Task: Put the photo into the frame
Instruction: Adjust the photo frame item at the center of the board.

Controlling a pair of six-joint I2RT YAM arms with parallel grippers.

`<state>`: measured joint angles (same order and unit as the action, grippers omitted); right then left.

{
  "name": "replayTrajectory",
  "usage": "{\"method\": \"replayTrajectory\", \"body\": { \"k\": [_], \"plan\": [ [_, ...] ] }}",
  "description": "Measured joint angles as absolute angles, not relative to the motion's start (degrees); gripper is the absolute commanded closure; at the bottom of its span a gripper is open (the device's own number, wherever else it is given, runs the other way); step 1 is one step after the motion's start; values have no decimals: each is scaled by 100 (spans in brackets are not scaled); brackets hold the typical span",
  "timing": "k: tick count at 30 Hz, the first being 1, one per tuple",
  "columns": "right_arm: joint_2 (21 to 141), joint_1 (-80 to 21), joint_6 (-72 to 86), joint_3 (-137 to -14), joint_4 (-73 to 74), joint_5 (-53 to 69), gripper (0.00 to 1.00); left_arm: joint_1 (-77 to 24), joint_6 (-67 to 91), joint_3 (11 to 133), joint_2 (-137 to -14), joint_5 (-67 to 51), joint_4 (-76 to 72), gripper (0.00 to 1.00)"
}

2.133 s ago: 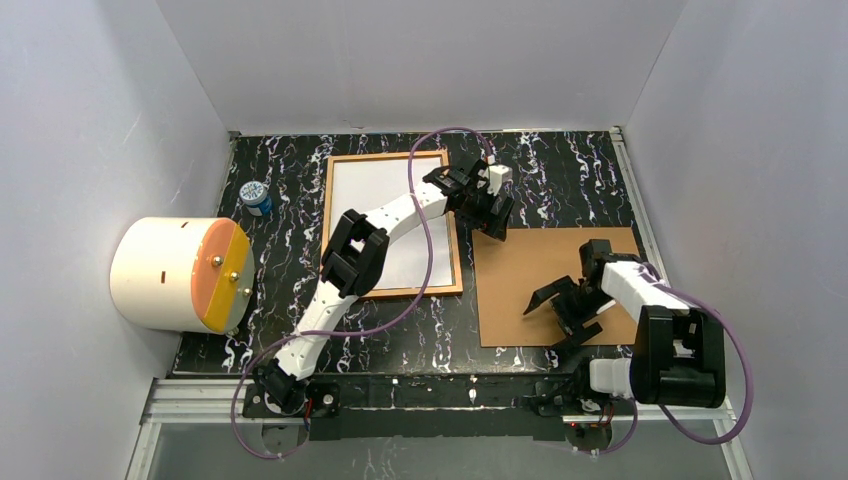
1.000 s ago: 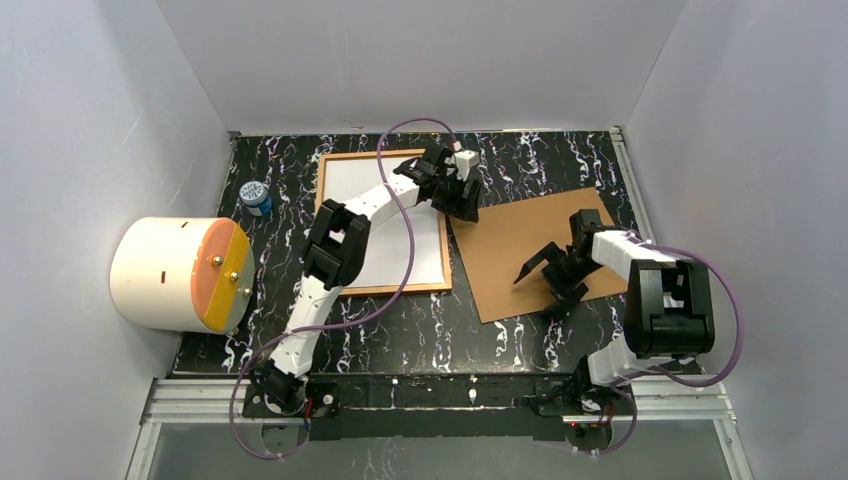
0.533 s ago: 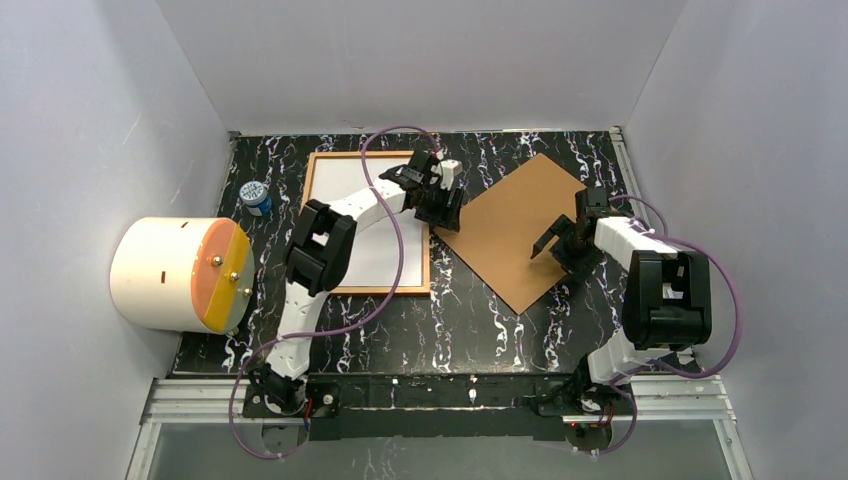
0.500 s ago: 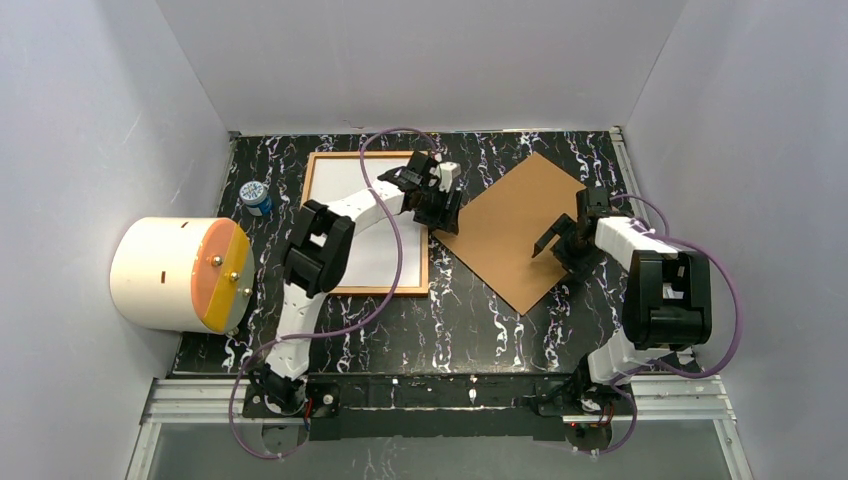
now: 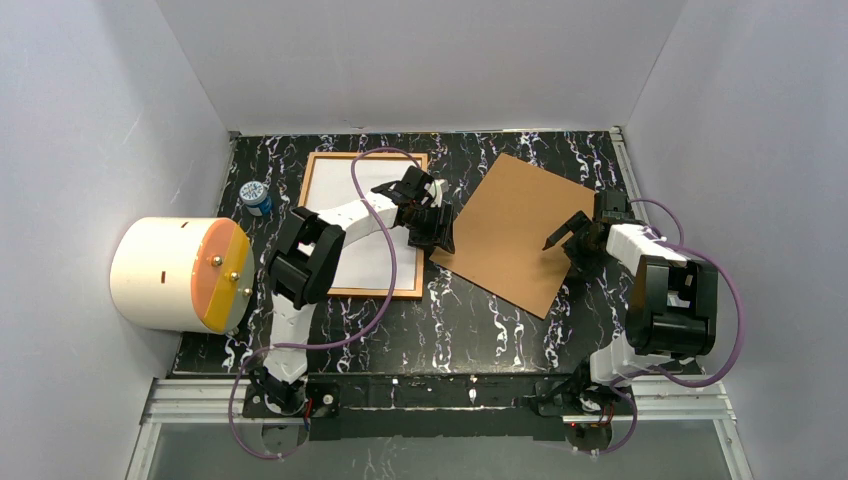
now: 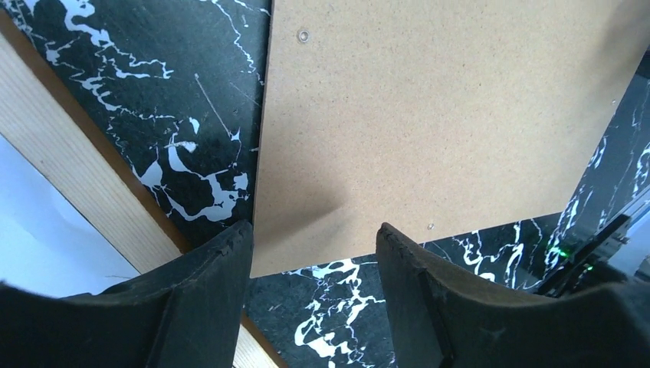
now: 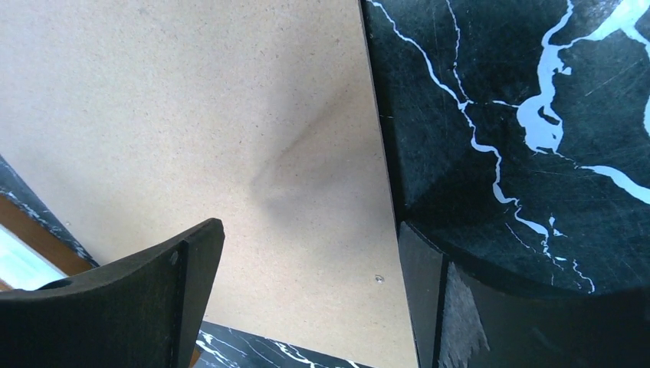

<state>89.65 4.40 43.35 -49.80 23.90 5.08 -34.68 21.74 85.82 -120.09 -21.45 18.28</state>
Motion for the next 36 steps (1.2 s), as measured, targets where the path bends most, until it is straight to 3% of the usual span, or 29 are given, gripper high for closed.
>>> {"method": "replayTrajectory", "body": {
  "k": [24, 36],
  "plan": [
    [8344, 534, 4678, -4222, 1962, 1247, 11, -3437, 2689, 8591, -11227, -1699, 2405, 44],
    [8403, -294, 4995, -4180, 1879, 1479, 12, -3409, 2574, 8055, -10761, -545, 2689, 41]
  ]
}}
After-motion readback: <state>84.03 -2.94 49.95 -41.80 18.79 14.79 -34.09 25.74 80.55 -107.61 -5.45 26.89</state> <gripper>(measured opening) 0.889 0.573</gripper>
